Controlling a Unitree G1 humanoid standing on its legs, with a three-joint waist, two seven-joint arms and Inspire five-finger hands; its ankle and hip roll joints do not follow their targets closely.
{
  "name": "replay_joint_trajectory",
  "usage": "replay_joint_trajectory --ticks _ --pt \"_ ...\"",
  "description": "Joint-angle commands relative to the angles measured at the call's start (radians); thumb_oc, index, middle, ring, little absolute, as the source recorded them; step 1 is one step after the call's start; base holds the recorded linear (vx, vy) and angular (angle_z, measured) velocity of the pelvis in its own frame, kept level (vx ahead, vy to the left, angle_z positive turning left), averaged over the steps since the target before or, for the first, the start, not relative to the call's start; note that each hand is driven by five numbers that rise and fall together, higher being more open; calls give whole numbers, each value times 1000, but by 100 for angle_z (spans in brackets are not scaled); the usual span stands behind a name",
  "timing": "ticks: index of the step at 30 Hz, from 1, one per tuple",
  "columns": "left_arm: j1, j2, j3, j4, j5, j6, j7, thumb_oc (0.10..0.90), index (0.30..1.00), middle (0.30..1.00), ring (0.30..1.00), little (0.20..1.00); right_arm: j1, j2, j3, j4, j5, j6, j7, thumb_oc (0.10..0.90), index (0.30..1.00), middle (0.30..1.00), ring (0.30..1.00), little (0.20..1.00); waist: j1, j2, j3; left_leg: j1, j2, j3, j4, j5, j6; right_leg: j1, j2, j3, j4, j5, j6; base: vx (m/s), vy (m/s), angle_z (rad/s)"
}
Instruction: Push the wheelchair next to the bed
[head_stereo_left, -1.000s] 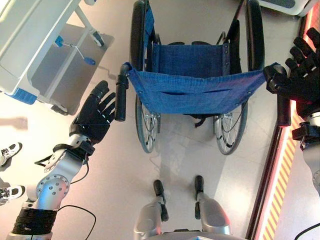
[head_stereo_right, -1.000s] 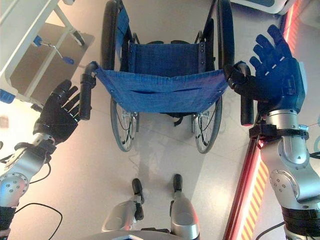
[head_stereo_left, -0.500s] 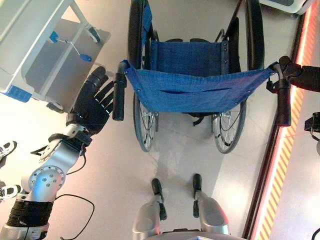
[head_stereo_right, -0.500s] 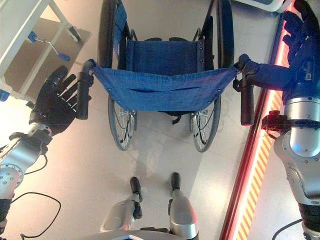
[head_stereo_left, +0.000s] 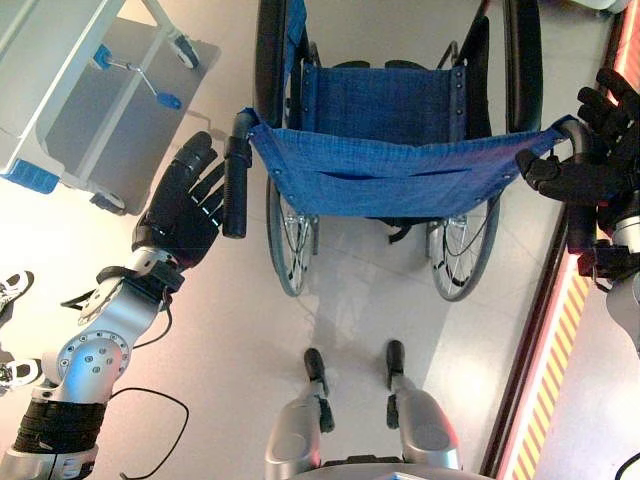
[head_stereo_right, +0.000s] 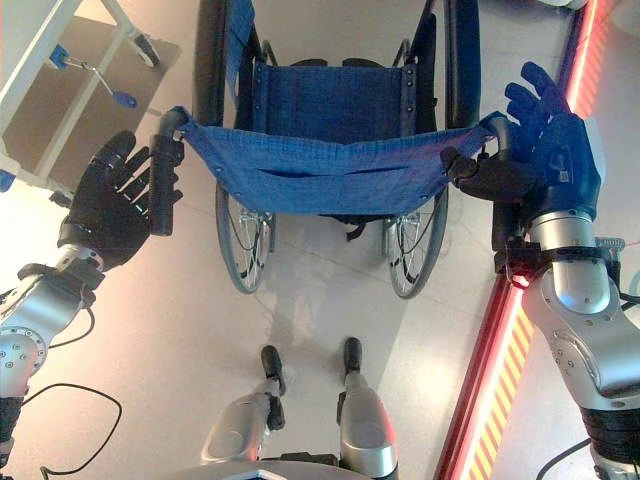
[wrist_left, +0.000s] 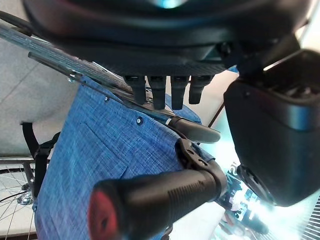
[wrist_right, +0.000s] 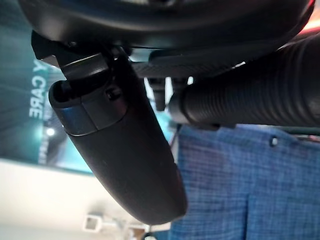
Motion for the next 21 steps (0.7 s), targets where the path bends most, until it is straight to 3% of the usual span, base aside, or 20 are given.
replay_joint_trajectory --ticks 1,13,21 --pt "-68 106 57 -114 37 -74 -43 800 900 900 900 900 -39 4 -39 -29 47 -12 -45 800 900 900 900 900 -8 -41 -74 -86 22 -2 102 15 -60 -35 -32 -6 75 -14 9 0 0 0" --pt "-121 195 50 -177 133 -70 -65 800 900 900 900 900 -44 -48 -73 -6 32 17 -105 800 900 900 900 900 -14 -38 -65 -82 18 4 95 17 -60 -38 -28 -1 76 -11 9 0 0 0" --pt "-209 288 26 -183 162 7 -90 800 900 900 900 900 -97 -117 -75 33 48 71 -115 800 900 900 900 900 -11 -35 -60 -81 15 -1 90 19 -61 -38 -27 -7 78 -12 8 0 0 0"
